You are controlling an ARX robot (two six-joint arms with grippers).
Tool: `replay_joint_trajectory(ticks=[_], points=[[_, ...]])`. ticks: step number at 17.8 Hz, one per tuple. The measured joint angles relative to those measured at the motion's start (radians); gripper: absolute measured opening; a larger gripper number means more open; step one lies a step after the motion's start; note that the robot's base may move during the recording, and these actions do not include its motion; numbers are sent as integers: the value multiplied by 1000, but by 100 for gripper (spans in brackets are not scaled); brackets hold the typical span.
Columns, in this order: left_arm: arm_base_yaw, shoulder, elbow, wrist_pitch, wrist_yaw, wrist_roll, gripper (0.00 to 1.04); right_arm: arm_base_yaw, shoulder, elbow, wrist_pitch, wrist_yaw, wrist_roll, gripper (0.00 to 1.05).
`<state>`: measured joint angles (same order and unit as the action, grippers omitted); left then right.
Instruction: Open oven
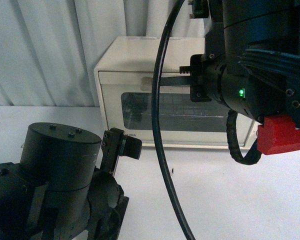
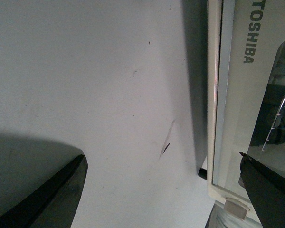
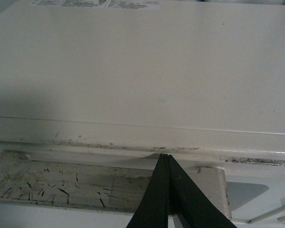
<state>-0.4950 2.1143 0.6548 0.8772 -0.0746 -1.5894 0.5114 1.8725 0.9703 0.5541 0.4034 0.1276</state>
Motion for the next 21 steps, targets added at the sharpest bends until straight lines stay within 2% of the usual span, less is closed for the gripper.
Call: replay_joint_trajectory(ticks=[6, 10, 15, 19, 21], points=[[0, 0, 0, 0, 0, 0, 98, 6, 24, 9, 23, 6, 21, 2], [0, 0, 0, 0, 0, 0, 98, 39, 20, -21, 43, 58, 76, 2], [0, 0, 0, 0, 0, 0, 98, 202, -122, -218, -25, 160, 204, 2], [0, 0, -3, 3, 0, 2, 98, 206, -366, -409, -121, 391, 197, 2], [2, 0, -3, 0, -1, 2, 98, 173, -585, -486, -280, 536, 217, 2]])
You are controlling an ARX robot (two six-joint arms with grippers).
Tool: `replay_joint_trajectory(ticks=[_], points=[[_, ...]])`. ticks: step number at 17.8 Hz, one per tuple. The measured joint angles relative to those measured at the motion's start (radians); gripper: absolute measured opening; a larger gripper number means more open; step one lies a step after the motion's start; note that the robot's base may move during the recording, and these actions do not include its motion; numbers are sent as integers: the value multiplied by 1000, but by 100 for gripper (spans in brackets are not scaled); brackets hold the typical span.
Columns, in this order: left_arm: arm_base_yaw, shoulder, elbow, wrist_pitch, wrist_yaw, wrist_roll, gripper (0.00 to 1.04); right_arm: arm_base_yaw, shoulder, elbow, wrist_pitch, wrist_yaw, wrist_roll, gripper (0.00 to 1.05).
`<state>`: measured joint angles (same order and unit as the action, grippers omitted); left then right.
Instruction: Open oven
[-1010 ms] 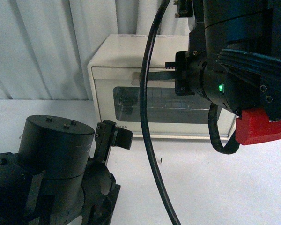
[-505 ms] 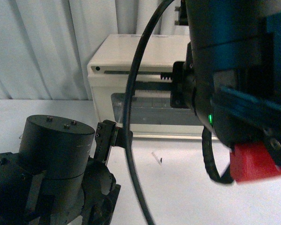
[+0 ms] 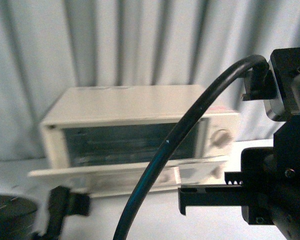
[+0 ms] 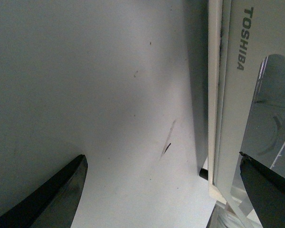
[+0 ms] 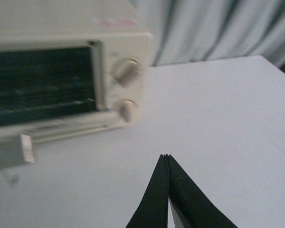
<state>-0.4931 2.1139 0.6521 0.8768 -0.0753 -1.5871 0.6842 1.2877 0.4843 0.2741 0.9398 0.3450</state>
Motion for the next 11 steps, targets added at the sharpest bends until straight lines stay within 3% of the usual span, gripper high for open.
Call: replay_joint_trajectory(ticks=[1, 5, 7, 8, 9, 11], points=[[-1, 0, 0, 0, 0, 0, 98, -23, -88, -42, -117, 36, 35, 5], [-1, 0, 0, 0, 1, 0, 98, -182, -443, -136, -629, 8, 431, 45], [-1, 0, 0, 0, 1, 0, 98, -241, -420, -159, -679, -72, 529, 63], [-1, 0, 0, 1, 1, 0, 98, -240, -400, -164, -665, -91, 546, 72], [-2, 0, 0, 3, 2, 0, 98, -287, -455, -262, -350, -250, 461, 67], [2, 0, 0, -1, 2, 0, 98, -393, -655, -461, 41, -507, 187, 49]])
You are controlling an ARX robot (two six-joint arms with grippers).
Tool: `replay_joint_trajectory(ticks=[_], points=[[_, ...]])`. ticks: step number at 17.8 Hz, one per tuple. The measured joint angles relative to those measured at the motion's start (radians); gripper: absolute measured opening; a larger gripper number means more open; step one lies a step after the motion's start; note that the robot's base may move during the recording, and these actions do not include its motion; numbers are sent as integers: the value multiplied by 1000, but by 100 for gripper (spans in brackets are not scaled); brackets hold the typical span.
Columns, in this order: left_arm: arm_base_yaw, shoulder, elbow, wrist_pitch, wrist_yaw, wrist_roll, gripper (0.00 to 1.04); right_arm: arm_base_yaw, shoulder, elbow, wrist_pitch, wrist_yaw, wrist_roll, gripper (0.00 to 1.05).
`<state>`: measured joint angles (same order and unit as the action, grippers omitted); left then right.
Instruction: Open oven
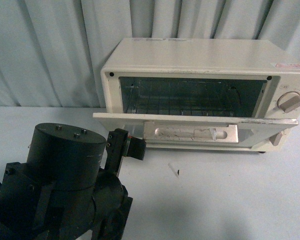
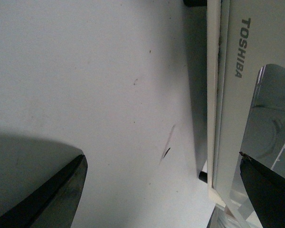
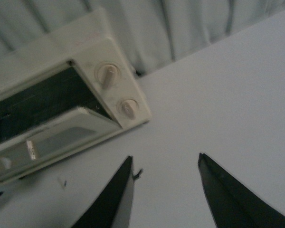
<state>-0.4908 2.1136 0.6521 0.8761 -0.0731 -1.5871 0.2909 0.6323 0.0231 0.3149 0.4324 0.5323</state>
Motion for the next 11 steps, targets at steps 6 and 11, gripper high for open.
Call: replay_joint_trajectory(ticks=[6, 11], points=[[-5, 0, 0, 1, -2, 0, 98, -144, -241, -12, 71, -280, -502, 2], [-5, 0, 0, 1, -2, 0, 98, -296, -370, -12, -50, -423, -525, 2]])
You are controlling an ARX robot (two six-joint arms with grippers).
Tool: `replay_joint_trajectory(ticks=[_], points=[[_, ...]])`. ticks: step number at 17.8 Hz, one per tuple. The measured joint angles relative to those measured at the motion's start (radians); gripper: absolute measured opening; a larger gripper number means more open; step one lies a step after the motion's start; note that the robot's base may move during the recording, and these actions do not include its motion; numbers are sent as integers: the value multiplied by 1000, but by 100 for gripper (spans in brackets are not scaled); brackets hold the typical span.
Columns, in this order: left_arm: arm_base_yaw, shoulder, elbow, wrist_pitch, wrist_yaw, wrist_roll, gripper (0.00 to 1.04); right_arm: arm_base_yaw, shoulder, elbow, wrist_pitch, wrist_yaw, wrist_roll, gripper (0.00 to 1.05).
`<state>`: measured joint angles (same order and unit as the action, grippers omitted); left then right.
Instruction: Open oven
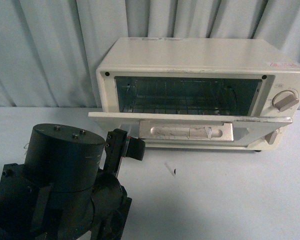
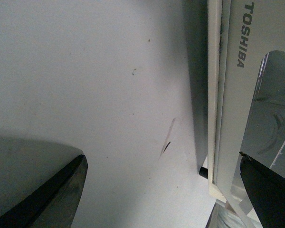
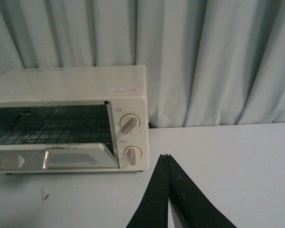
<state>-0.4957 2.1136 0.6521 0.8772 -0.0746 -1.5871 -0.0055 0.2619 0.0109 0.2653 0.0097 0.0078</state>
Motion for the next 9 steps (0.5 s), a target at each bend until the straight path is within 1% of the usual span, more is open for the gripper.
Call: replay_joint_trajectory(ticks=[4, 9], points=[[0, 0, 0, 0, 0, 0, 98, 5, -67, 0, -66, -9, -2, 2], [0, 0, 0, 0, 0, 0, 98, 5, -85, 0, -89, -9, -2, 2]])
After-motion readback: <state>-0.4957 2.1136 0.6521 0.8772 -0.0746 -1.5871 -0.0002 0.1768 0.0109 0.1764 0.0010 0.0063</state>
